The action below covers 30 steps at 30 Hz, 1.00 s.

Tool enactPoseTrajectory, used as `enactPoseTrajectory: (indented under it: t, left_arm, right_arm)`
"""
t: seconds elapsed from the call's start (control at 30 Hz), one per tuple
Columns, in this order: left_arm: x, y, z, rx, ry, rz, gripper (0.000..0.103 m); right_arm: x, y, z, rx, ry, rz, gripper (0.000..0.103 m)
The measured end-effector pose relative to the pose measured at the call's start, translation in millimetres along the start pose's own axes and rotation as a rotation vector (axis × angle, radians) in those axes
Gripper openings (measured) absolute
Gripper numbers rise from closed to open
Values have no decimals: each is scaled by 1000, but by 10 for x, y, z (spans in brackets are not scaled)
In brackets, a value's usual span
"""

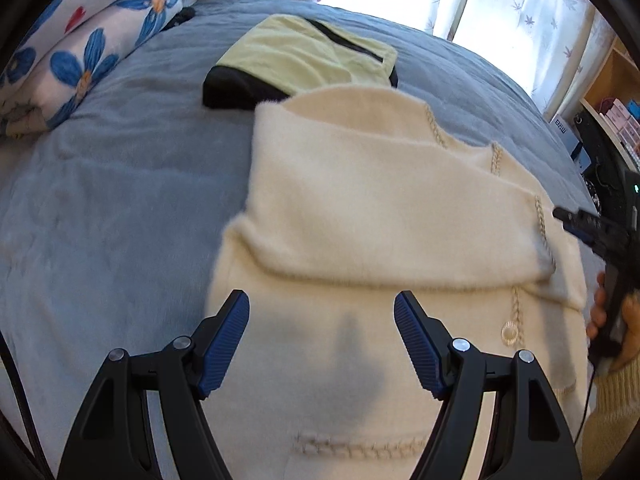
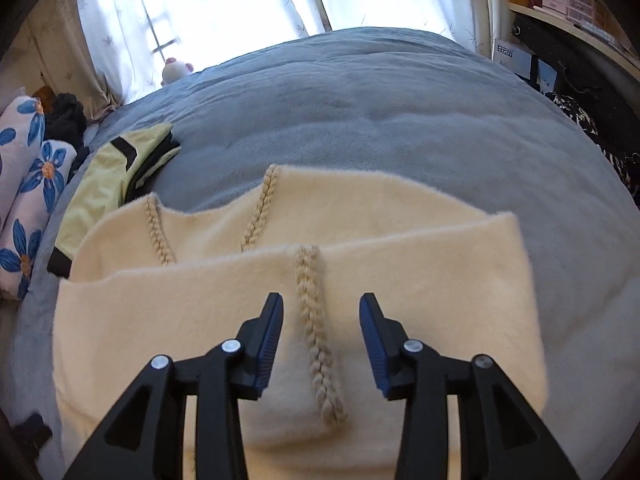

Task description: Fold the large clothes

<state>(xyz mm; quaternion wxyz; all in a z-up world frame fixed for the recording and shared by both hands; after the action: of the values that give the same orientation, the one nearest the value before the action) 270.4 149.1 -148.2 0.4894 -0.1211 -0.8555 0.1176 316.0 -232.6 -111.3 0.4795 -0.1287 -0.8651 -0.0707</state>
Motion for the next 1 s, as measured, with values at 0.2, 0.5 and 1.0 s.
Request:
enactPoseTrajectory:
  t: [0.2,0.5,1.0]
  left_arm:
    - [-424,-378,-397,-63,18,65,74]
    - [-1101,-555,-329,-114,69,-12,74]
    - [-967,-167,-327,-131,34,-115,74]
  right_arm:
    - [151,488,282,114,45,-80,40]
    - [26,1080,679,271,72,-102,40]
    - [-11,357,686,176,38,15,40]
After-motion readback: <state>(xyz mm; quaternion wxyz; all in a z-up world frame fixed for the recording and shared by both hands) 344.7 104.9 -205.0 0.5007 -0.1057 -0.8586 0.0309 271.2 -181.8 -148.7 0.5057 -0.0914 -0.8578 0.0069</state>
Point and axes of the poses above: each gripper's, at about its wrist camera, not at the fingertips, and x roughly against the way its jaws point, y to its left, z to its underside, the point moved 5 cm from there along -x, roughly the way its jaws point, and after that the axes turned 8 degrees about z, right-handed, at the moved point
